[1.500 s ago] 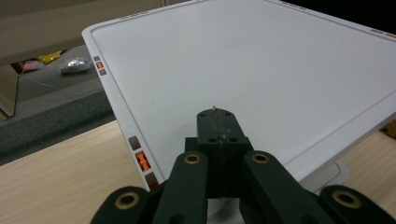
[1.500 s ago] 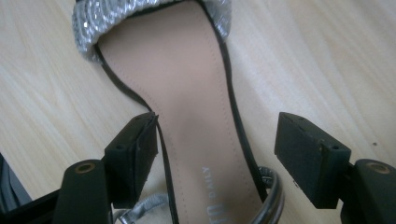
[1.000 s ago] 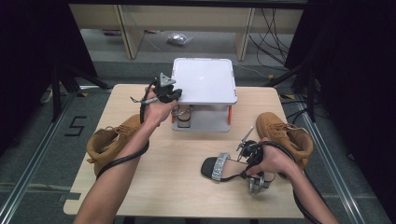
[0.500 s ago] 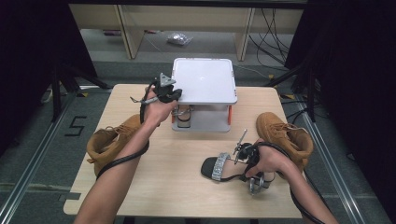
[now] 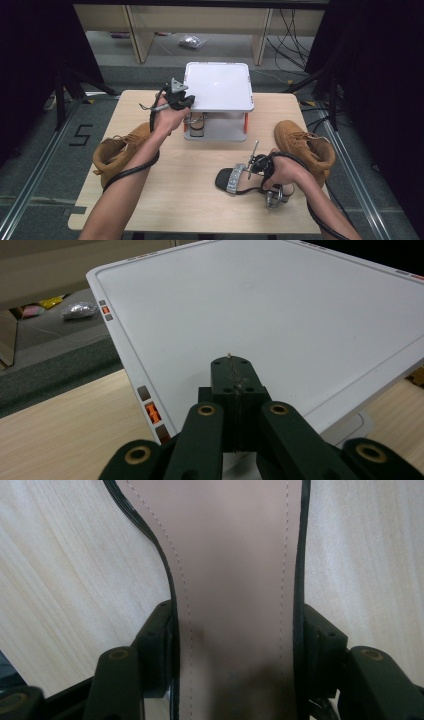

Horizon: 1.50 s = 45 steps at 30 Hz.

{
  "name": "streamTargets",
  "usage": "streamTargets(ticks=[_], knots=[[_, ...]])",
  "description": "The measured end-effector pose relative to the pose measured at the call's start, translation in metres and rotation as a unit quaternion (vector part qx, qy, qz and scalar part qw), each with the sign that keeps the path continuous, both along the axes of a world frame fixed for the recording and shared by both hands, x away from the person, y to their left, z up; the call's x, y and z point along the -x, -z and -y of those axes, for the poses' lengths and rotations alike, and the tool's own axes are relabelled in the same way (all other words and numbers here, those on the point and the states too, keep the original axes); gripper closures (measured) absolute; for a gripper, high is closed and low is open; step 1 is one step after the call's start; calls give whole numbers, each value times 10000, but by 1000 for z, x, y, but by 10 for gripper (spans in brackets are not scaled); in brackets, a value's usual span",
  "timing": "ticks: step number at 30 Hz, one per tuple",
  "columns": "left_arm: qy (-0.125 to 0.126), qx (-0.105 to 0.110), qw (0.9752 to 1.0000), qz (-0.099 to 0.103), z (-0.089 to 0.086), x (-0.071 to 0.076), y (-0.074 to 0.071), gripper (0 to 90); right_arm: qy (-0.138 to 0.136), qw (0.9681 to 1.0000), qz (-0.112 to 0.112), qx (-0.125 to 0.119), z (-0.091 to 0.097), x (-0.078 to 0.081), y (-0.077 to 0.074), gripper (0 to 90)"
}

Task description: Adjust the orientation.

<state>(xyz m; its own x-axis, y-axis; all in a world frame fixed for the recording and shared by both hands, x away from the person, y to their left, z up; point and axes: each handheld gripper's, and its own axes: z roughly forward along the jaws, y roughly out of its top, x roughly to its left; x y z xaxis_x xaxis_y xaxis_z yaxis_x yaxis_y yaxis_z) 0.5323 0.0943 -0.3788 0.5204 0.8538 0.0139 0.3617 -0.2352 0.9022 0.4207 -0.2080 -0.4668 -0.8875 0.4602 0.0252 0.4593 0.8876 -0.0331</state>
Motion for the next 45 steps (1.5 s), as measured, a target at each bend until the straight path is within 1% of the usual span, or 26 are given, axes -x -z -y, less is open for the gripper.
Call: streamTargets(ticks=[2, 3, 5, 12, 15, 16, 18, 19, 20, 21, 22, 23, 24, 25, 26, 28, 29, 30, 31, 36, 38, 39, 41, 42, 43, 45], knots=[[-2, -3, 10000, 4, 0, 0, 0, 898, 134, 9999, -23, -74, 1, 2, 0, 433], [3, -17, 10000, 8, 0, 0, 0, 897, 259, 9996, -58, -99, 2, 2, 0, 433], [3, -26, 10000, 11, 0, 0, 0, 897, 302, 9994, -51, -156, 3, 3, 0, 435], [6, -25, 10000, 15, 0, 0, 0, 897, 384, 9991, -47, -168, 2, 5, -1, 435], [19, -52, 10000, 13, 0, 0, 0, 897, 512, 9984, -30, -230, 2, 7, -3, 436], [21, -47, 10000, 10, 0, 0, 0, 897, 458, 9984, 56, -316, 3, 6, -5, 436], [13, -22, 10000, 2, 0, 0, 0, 898, 526, 9980, 72, -331, 4, 7, -5, 436], [13, -29, 10000, 2, 0, 0, 0, 897, 547, 9976, 156, -387, 5, 7, -7, 436], [13, -29, 10000, 2, 0, 0, 0, 898, 547, 9976, 156, -387, 5, 7, -7, 436], [21, -56, 10000, 16, 0, 0, 0, 898, 664, 9970, 137, -387, 5, 8, -8, 437], [19, -60, 10000, 13, 0, 0, 0, 898, 541, 9974, 150, -460, 6, 7, -8, 437], [19, -60, 10000, 13, 0, 0, 0, 897, 541, 9974, 150, -460, 6, 7, -8, 437], [19, -56, 10000, 12, 0, 0, 0, 897, 677, 9960, 108, -580, 5, 9, -9, 437], [20, -55, 10000, 11, 0, 0, 0, 897, 769, 9947, 177, -662, 5, 9, -10, 437], [22, -53, 10000, 9, 0, 0, 0, 898, 740, 9946, 214, -699, 6, 9, -10, 437], [23, -52, 10000, 8, 0, 0, -1, 898, 794, 9940, 218, -714, 6, 8, -12, 437], [25, -53, 10000, 6, 0, 0, -1, 898, 789, 9938, 268, -739, 7, 8, -12, 437], [25, -53, 10000, 6, 0, 0, -1, 897, 789, 9938, 268, -739, 7, 8, -12, 437], [25, -49, 10000, 2, 0, 0, -1, 897, 861, 9929, 267, -777, 7, 7, -13, 437], [25, -52, 10000, 3, 0, 0, -1, 898, 886, 9918, 325, -858, 7, 7, -15, 437], [26, -44, 10000, 1, 0, 0, -1, 898, 910, 9903, 379, -982, 8, 5, -16, 438], [25, -44, 10000, 2, 0, 0, -1, 898, 1036, 9882, 417, -1047, 9, 5, -18, 437], [25, -51, 10000, 2, 0, 0, -1, 897, 1078, 9863, 534, -1130, 11, 3, -20, 438], [25, -51, 10000, 2, 0, 0, -1, 898, 1078, 9863, 534, -1130, 11, 3, -20, 438], [25, -65, 10000, 2, 0, 0, -1, 898, 1210, 9829, 629, -1241, 13, 1, -24, 437], [22, -61, 10000, 2, 0, 0, -1, 898, 1471, 9774, 716, -1341, 15, -2, -26, 437]])
